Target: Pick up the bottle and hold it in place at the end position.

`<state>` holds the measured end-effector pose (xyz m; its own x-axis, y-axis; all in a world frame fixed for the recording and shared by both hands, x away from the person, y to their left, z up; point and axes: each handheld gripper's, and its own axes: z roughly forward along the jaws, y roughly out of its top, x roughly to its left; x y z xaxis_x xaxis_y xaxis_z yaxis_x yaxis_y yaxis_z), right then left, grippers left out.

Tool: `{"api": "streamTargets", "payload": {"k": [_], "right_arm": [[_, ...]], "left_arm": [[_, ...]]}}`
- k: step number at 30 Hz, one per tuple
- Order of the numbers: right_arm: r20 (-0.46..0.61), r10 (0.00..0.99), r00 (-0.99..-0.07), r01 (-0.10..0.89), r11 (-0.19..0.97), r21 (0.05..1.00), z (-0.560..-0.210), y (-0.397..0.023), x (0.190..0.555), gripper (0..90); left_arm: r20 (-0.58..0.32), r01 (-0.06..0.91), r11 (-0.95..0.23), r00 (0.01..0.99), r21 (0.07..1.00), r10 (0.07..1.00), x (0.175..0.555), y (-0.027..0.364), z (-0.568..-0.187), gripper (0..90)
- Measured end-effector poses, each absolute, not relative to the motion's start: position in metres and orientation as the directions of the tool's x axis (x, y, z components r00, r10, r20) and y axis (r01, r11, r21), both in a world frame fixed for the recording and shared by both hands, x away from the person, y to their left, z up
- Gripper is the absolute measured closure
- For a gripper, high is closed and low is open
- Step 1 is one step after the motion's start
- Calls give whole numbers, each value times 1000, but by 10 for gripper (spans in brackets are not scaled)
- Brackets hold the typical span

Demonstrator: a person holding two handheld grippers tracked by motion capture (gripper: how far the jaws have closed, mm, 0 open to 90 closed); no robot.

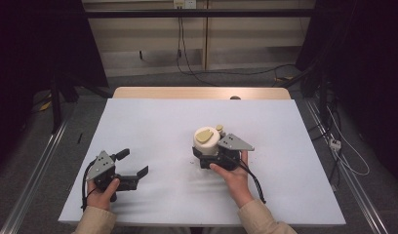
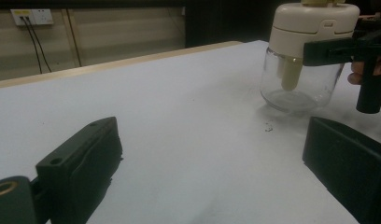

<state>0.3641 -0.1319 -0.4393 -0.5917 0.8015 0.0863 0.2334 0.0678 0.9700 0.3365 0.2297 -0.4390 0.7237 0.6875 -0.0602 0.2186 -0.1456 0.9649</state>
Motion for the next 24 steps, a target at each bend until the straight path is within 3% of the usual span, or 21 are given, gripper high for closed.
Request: {"api": "streamTargets", "payload": {"k": [24], "right_arm": [[95,813,-574,235,52,971,-440,-127,382,70]], "left_arm": [[-55,213,-148,727,966,684,336,230,-438,40]]}}
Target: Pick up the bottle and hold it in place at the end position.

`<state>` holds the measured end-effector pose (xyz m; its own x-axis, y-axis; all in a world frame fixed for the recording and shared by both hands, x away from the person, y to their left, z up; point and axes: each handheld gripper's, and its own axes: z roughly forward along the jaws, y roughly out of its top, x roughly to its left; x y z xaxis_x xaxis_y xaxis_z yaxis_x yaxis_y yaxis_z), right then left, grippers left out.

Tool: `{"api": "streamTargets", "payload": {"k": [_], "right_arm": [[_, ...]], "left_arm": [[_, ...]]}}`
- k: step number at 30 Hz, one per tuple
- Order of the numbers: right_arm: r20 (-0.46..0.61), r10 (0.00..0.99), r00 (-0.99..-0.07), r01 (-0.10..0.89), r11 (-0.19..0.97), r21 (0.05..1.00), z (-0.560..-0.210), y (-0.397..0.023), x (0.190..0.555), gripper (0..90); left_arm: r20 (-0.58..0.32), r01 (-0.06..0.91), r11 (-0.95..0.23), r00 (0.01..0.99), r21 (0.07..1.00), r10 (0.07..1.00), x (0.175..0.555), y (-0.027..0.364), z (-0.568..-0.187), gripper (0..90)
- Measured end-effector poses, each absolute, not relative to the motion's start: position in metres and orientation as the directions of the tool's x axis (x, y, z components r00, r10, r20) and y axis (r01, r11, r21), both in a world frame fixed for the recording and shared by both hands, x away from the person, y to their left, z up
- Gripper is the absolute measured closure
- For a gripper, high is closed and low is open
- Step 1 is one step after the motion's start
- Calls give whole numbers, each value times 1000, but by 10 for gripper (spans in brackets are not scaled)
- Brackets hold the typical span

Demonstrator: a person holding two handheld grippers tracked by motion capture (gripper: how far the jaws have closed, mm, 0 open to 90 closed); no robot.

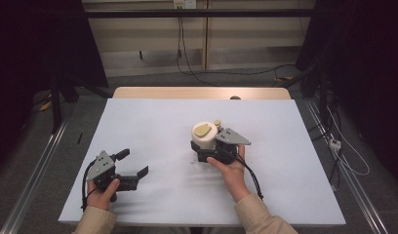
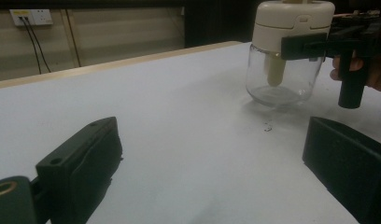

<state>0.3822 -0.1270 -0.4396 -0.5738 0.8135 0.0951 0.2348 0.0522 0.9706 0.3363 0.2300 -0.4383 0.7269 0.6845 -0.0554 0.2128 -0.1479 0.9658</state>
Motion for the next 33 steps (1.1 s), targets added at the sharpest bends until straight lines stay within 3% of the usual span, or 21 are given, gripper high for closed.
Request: {"api": "streamTargets", "payload": {"k": [33], "right_arm": [[100,823,-559,242,46,969,-441,-121,403,70]], "left_arm": [[-58,212,-146,732,966,678,336,230,-438,40]]}}
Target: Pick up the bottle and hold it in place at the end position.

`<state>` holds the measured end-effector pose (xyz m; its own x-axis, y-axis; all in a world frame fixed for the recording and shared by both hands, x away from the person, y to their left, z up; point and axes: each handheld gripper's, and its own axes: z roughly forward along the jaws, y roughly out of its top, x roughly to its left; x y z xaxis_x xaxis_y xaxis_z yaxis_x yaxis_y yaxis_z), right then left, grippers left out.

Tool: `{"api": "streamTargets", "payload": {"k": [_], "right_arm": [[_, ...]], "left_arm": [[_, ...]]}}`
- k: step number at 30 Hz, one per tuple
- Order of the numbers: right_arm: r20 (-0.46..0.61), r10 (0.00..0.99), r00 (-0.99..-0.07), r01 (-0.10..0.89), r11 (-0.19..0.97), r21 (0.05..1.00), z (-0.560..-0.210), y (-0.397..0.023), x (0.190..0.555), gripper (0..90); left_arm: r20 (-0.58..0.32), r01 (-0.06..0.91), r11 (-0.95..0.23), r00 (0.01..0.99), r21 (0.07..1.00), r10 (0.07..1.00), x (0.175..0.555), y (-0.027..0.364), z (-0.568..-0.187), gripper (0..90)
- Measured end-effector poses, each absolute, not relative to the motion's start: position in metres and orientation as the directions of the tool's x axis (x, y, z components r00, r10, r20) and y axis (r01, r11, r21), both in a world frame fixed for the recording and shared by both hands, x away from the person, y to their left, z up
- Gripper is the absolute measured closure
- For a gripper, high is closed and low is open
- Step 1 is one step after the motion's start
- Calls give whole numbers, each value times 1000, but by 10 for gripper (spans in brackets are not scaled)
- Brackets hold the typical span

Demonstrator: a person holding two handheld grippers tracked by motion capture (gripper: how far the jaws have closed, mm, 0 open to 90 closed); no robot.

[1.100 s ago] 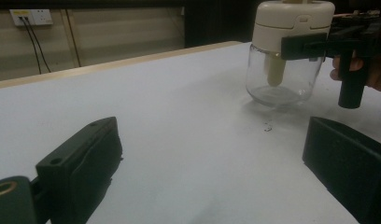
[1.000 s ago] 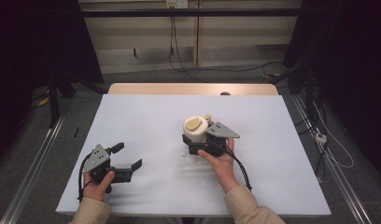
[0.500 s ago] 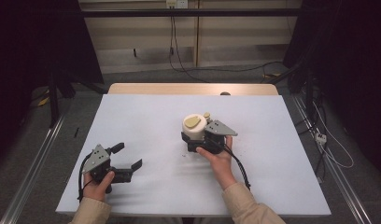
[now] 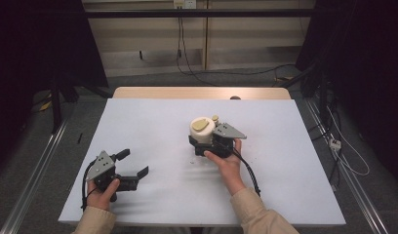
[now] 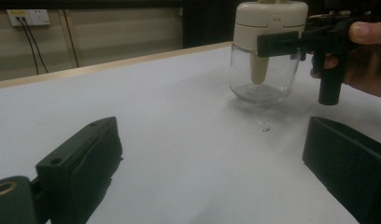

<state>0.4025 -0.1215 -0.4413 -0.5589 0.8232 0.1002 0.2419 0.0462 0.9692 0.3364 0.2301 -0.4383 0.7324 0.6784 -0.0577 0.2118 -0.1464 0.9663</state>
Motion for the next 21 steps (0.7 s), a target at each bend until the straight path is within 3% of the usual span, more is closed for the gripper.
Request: {"api": "streamTargets", "payload": {"k": [21], "right_arm": [[98,823,-559,241,49,969,-442,-116,413,70]], "left_arm": [[-62,213,-141,733,967,678,336,229,-439,40]]}}
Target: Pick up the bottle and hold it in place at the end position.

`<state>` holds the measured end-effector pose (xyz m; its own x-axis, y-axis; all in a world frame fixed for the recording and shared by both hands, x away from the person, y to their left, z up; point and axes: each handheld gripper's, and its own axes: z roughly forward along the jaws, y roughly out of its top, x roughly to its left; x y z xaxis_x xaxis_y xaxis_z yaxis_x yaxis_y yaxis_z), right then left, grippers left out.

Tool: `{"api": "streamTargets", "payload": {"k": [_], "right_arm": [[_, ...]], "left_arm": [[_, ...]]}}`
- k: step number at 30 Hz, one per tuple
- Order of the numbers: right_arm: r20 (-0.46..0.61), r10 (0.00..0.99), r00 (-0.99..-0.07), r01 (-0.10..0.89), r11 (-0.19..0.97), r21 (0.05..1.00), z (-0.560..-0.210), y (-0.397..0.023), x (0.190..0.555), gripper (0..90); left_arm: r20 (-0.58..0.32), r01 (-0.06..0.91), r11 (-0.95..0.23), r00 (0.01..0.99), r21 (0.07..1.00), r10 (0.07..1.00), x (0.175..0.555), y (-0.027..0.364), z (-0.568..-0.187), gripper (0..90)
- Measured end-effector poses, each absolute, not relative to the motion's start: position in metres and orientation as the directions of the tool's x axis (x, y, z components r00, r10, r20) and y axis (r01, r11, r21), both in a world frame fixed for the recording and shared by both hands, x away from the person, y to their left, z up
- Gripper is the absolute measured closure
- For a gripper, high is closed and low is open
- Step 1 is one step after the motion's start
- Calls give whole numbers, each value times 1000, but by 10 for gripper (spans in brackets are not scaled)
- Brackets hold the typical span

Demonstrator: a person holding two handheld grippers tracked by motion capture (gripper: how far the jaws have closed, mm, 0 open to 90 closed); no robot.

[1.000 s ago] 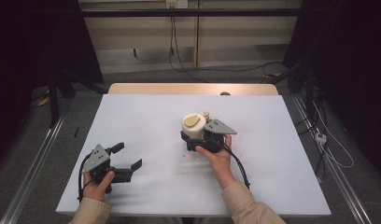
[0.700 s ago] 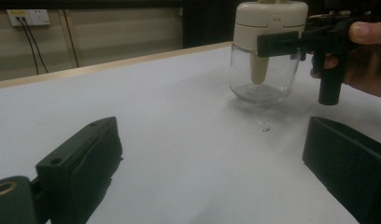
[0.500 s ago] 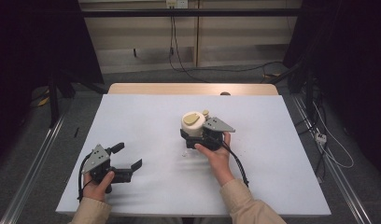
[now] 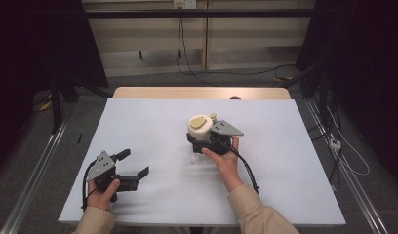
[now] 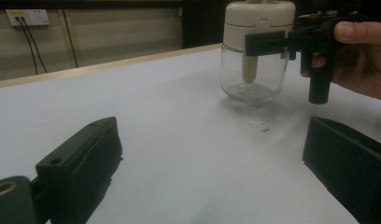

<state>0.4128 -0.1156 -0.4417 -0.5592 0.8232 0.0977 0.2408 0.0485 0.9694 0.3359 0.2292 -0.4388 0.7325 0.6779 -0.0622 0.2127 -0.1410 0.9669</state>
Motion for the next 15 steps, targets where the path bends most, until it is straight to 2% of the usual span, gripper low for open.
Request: {"api": "streamTargets", "payload": {"k": [15], "right_arm": [[105,833,-543,247,39,968,-444,-116,422,70]], "left_arm": [[-65,214,-140,734,967,676,335,227,-440,40]]}}
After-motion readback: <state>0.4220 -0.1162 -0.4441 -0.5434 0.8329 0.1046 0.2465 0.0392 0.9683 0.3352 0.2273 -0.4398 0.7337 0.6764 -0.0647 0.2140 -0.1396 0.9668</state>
